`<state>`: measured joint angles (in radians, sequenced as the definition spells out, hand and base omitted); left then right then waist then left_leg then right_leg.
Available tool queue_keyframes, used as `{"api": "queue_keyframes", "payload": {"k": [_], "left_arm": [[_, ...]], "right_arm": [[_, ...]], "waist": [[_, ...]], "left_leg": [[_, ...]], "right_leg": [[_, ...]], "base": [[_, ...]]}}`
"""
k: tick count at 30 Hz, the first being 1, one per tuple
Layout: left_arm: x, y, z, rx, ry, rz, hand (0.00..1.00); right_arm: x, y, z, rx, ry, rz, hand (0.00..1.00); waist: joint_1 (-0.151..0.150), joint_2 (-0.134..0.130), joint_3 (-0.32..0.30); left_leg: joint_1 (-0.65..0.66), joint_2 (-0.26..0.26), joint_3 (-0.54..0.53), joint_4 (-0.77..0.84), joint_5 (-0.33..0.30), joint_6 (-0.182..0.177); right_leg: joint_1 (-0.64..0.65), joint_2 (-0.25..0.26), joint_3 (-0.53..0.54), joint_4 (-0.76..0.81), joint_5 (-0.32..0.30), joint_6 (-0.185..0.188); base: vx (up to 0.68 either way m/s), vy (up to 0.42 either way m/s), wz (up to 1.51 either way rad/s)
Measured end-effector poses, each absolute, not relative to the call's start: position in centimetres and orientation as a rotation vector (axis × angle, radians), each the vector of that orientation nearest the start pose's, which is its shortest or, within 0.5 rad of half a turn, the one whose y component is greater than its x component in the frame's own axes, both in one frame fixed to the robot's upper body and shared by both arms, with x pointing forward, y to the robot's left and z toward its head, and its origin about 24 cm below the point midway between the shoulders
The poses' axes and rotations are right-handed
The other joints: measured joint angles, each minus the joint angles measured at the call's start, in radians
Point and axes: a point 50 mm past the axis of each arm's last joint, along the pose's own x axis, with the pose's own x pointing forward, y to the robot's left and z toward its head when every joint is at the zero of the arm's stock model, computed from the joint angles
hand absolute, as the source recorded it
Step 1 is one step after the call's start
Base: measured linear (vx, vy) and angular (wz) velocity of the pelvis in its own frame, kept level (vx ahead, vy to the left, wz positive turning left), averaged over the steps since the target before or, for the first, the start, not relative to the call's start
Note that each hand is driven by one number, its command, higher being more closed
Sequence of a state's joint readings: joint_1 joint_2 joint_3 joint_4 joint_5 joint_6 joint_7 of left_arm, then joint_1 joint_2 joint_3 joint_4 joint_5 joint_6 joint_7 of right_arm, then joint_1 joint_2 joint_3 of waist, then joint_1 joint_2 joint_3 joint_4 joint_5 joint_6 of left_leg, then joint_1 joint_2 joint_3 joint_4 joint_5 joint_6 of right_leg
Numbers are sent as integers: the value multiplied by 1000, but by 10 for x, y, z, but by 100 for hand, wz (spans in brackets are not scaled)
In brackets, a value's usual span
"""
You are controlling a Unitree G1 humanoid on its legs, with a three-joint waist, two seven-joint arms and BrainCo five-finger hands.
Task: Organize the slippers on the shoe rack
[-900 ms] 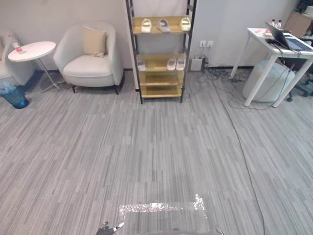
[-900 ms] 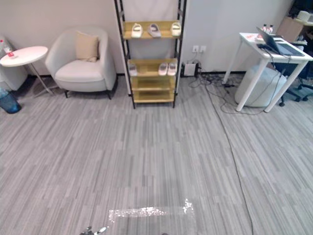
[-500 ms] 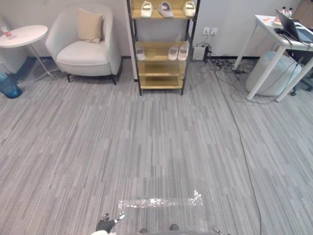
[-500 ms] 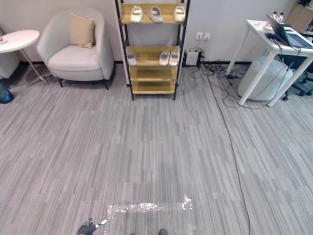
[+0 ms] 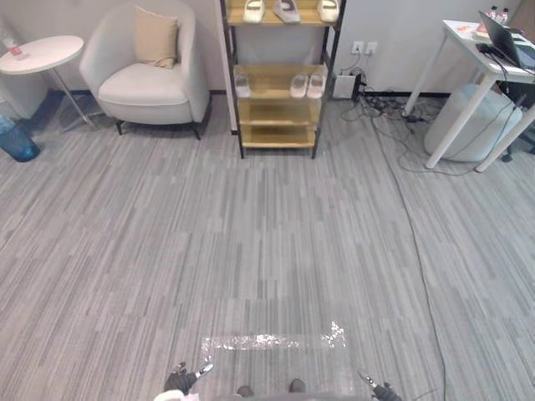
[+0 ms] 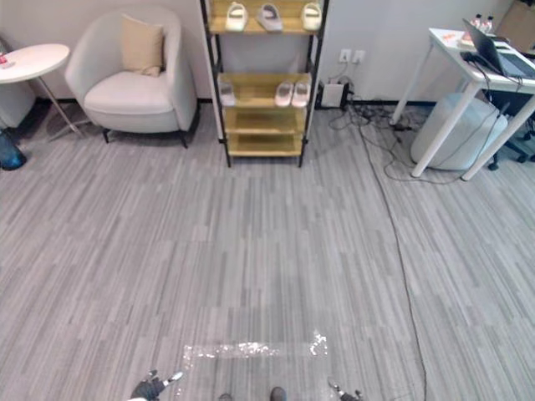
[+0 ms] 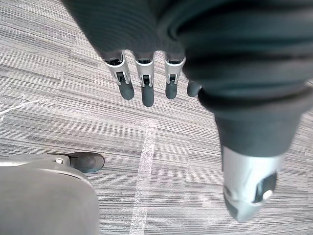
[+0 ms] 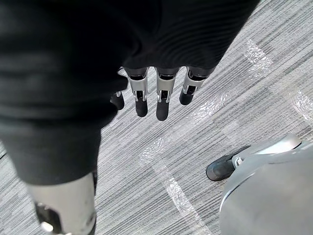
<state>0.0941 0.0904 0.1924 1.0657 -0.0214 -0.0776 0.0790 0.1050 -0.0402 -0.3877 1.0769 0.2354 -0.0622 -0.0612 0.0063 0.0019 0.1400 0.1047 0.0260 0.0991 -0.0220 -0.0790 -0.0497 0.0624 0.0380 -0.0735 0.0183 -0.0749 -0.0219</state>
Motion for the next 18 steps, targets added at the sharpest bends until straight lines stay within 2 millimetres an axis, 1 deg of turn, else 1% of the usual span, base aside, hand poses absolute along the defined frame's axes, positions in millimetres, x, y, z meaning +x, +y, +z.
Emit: {"api": "queue_keyframes", "payload": {"k": [1,2,3,4,5,6,7,8,9,11,13,14,15,16,17,18], "left_arm": [[91,216,-158,0,1054,344,0],[95,217,-156,-7,1035,355,0],[97,217,-155,-6,1023,355,0],[101,217,-153,-6,1004,356,0],[111,217,-148,-30,960,378,0],[115,216,-147,-38,947,382,0],[118,214,-146,-49,934,383,0],[118,210,-146,-59,931,380,0],[122,203,-146,-75,922,370,0],[123,199,-146,-80,920,360,0],[124,198,-146,-96,911,366,0],[126,197,-145,-104,906,367,0],[125,193,-147,-110,915,369,0],[123,192,-147,-116,922,375,0],[120,198,-147,-111,921,396,0],[118,201,-148,-107,927,408,0]], "right_arm": [[73,-217,-163,324,1047,-604,0],[73,-215,-163,324,1045,-600,0],[74,-213,-163,328,1043,-596,0],[75,-211,-162,334,1032,-595,0],[76,-208,-162,332,1026,-583,0],[76,-208,-162,326,1027,-579,0],[77,-209,-161,313,1026,-571,0],[81,-210,-159,308,1010,-568,0],[82,-211,-158,302,1001,-572,0],[85,-212,-158,299,995,-574,0],[88,-211,-157,302,990,-570,0],[90,-208,-157,307,988,-563,0],[90,-205,-158,311,992,-555,0],[91,-204,-158,310,992,-551,0],[90,-200,-158,299,1003,-530,0],[85,-196,-160,304,1018,-527,0]], "waist": [[0,-4,13],[0,-11,17],[1,-14,19],[4,-21,23],[2,-41,34],[5,-41,34],[9,-41,37],[11,-36,39],[10,-28,36],[12,-24,37],[31,-24,36],[39,-22,33],[53,-13,18],[58,-8,13],[62,-29,-11],[60,-53,-28]], "left_leg": [[-14,5,1,47,-27,-5],[-49,15,1,136,-73,-11],[-68,19,2,186,-93,-16],[-107,24,5,285,-117,-24],[-201,31,18,496,-122,-18],[-221,37,23,548,-121,-16],[-280,54,33,665,-122,-3],[-320,74,45,752,-135,4],[-352,88,56,780,-160,-10],[-380,87,59,736,-172,-19],[-417,77,72,638,-169,-19],[-436,60,75,556,-153,-12],[-437,44,56,450,-115,22],[-439,41,45,436,-104,36],[-424,17,72,483,-122,38],[-412,0,92,481,-144,35]], "right_leg": [[-14,-1,-1,48,-30,-4],[-41,-1,-2,113,-74,-7],[-53,-1,-2,140,-97,-7],[-70,-4,-2,182,-130,-14],[-80,-16,1,225,-159,-26],[-80,-16,2,231,-164,-27],[-74,-14,8,248,-178,-37],[-70,-13,17,269,-194,-51],[-68,-15,37,285,-213,-48],[-59,-22,74,293,-230,-46],[-58,-40,113,289,-247,-36],[-56,-52,133,286,-261,-23],[-56,-59,157,290,-295,-3],[-53,-59,167,299,-313,3],[-37,-93,191,343,-365,20],[-39,-109,195,371,-374,46]], "base": [[-33,-56,1],[-15,-55,-1],[5,-68,8],[-5,-108,9],[-4,-93,5],[18,-73,-12],[102,6,-20],[152,18,-30],[157,43,-32],[250,105,-52],[319,170,-63],[439,272,-61],[373,233,-57],[549,349,-59],[440,237,-43],[563,281,-50]]}}
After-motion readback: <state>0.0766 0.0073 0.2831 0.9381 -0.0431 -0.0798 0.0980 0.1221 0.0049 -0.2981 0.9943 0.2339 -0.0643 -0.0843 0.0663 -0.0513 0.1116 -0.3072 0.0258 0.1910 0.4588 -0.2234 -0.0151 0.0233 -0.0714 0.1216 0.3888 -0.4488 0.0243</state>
